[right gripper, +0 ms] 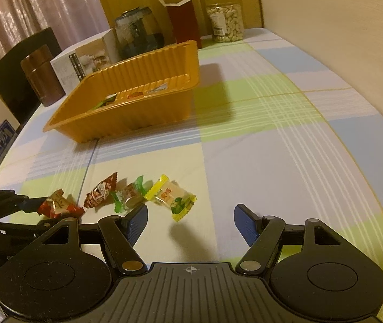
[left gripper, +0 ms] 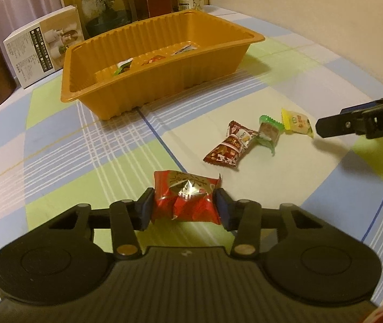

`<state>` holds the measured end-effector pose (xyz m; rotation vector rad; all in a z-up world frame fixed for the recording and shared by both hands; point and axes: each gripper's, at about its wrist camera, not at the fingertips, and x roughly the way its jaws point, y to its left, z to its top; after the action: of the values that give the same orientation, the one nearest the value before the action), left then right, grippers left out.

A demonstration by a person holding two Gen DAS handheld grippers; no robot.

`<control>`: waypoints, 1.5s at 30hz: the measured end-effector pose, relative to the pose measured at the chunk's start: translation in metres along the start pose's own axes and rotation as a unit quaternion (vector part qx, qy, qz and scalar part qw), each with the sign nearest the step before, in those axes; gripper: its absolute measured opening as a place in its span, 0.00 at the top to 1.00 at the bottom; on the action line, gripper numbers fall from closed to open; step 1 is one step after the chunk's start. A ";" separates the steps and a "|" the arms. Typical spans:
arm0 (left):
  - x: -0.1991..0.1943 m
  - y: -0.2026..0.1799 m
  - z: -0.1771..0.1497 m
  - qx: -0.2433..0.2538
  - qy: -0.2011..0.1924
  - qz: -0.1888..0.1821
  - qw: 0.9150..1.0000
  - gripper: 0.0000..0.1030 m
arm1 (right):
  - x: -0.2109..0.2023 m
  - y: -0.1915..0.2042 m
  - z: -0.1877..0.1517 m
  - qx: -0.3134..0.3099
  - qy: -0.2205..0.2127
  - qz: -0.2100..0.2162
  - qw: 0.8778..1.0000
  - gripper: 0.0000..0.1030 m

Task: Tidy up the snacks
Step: 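Grasp the red foil candy pack with the left tool, then grasp the yellow candy packet with the right tool while the left tool holds its candy, then carry both candies over the orange tray and open both tools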

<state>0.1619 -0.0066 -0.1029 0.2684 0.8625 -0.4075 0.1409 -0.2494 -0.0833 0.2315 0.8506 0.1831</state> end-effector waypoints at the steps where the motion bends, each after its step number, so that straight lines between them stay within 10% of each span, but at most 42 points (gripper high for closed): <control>1: -0.001 0.000 0.000 -0.004 0.000 -0.001 1.000 0.58 | 0.001 0.001 0.000 -0.005 0.001 0.002 1.000 0.31; 16: -0.031 0.004 -0.008 -0.101 -0.014 -0.005 0.995 0.58 | 0.037 0.020 0.010 -0.164 0.017 0.017 0.986 0.32; 21: -0.034 0.005 -0.009 -0.112 -0.016 -0.005 0.994 0.58 | 0.045 0.024 0.007 -0.197 0.019 0.017 0.980 0.49; 26: -0.035 0.006 -0.011 -0.121 -0.013 -0.003 0.993 0.58 | 0.043 0.027 0.006 -0.194 0.020 0.016 0.981 0.73; 45: -0.071 0.002 -0.006 -0.145 -0.034 0.013 0.989 0.58 | -0.017 0.045 -0.005 -0.128 0.003 0.033 0.991 0.77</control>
<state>0.1174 0.0139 -0.0512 -0.0033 0.8390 -0.2599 0.1233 -0.2102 -0.0619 0.0187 0.8165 0.3522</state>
